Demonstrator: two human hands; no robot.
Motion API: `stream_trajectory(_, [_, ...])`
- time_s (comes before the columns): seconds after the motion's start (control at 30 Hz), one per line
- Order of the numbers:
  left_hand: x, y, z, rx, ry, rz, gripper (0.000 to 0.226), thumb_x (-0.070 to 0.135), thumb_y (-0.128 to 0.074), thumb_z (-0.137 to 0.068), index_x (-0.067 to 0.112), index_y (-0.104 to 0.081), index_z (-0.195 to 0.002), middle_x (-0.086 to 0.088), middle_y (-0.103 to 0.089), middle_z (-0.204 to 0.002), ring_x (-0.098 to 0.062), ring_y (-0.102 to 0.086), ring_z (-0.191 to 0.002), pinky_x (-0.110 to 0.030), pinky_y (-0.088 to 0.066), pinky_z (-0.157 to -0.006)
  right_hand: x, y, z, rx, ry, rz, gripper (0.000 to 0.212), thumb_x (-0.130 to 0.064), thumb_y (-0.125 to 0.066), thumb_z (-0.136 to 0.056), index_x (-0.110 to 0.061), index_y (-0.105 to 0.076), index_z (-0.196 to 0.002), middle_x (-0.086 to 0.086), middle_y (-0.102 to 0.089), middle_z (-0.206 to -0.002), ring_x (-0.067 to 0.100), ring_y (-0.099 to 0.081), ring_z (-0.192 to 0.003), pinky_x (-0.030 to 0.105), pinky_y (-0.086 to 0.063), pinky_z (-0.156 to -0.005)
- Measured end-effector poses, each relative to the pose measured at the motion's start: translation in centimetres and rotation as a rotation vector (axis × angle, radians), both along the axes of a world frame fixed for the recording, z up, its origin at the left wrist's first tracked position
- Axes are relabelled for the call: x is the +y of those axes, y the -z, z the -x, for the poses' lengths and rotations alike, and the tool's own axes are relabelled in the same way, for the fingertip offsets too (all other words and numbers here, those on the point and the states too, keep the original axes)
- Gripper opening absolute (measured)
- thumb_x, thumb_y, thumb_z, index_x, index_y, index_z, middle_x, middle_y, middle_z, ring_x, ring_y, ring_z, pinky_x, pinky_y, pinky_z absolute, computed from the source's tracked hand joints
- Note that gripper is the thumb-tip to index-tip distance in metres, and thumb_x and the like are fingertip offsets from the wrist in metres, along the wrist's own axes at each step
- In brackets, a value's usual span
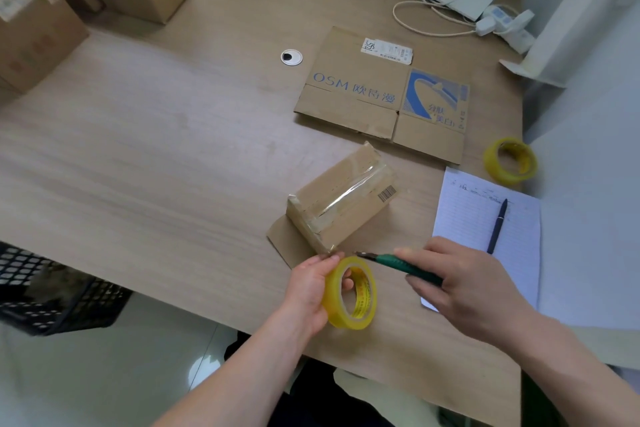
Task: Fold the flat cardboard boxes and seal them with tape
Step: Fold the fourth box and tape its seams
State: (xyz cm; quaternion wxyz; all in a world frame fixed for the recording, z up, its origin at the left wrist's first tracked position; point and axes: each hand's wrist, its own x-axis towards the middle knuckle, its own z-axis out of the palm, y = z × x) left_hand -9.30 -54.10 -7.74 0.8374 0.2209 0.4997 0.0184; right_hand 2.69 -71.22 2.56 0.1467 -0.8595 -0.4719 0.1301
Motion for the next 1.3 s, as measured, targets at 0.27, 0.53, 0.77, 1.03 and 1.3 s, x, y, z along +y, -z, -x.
stream_trajectory(0.27, [-0.3,-0.1,-0.2,0.045,0.040,-0.071,0.019,-0.001,-0.060,-0.091,-0.013,-0.064,-0.105,-0.024,-0.065,-0.077,-0.026,-0.059,-0.057,-0.028,-0.053,-0.051,2.7,0.8,0.4,-0.122,-0.132,0.051,0.034,-0.027,-0.080,-0.080,-0.033,-0.072,-0.112,-0.006,-0.060,-0.077,0.020,-0.055,-0.051,0.025,-0.035,-0.041])
stream_trajectory(0.53, [0.1,-0.4,-0.1,0.065,0.073,-0.084,0.021,0.003,-0.063,-0.091,-0.012,-0.065,-0.105,-0.026,-0.062,-0.079,-0.026,-0.054,-0.052,-0.028,-0.050,-0.049,3.5,1.5,0.2,-0.212,-0.155,0.127,0.027,-0.034,-0.066,-0.091,-0.037,-0.067,-0.118,-0.003,-0.059,-0.085,0.026,-0.057,-0.056,0.028,-0.038,-0.043])
stream_trajectory(0.77, [0.5,-0.6,0.1,0.106,0.080,-0.096,0.021,0.004,-0.069,-0.087,-0.009,-0.064,-0.103,-0.026,-0.060,-0.075,-0.024,-0.051,-0.046,-0.025,-0.048,-0.045,0.7,4.0,-1.5,-0.129,0.106,0.225,0.030,-0.037,-0.057,-0.091,-0.049,-0.058,-0.118,-0.012,-0.048,-0.081,0.016,-0.054,-0.067,0.025,-0.024,-0.047])
stream_trajectory(1.03, [0.4,-0.8,-0.4,0.139,0.097,-0.131,0.021,0.003,-0.065,-0.089,-0.010,-0.063,-0.105,-0.021,-0.058,-0.064,-0.024,-0.050,-0.042,-0.023,-0.045,-0.042,-4.5,8.4,-0.4,-0.039,0.548,0.432,0.048,-0.021,-0.051,-0.088,-0.032,-0.049,-0.136,-0.006,-0.047,-0.088,0.018,-0.047,-0.078,0.032,-0.037,-0.061])
stream_trajectory(1.3, [-0.2,-1.3,-1.0,0.168,0.136,-0.145,0.010,-0.004,-0.062,-0.088,-0.009,-0.064,-0.095,-0.019,-0.058,-0.057,-0.023,-0.051,-0.043,-0.026,-0.049,-0.045,6.3,7.6,5.6,0.696,0.727,-0.073,0.044,-0.035,-0.062,-0.091,-0.024,-0.059,-0.134,-0.002,-0.071,-0.096,0.006,-0.065,-0.086,0.022,-0.050,-0.083])
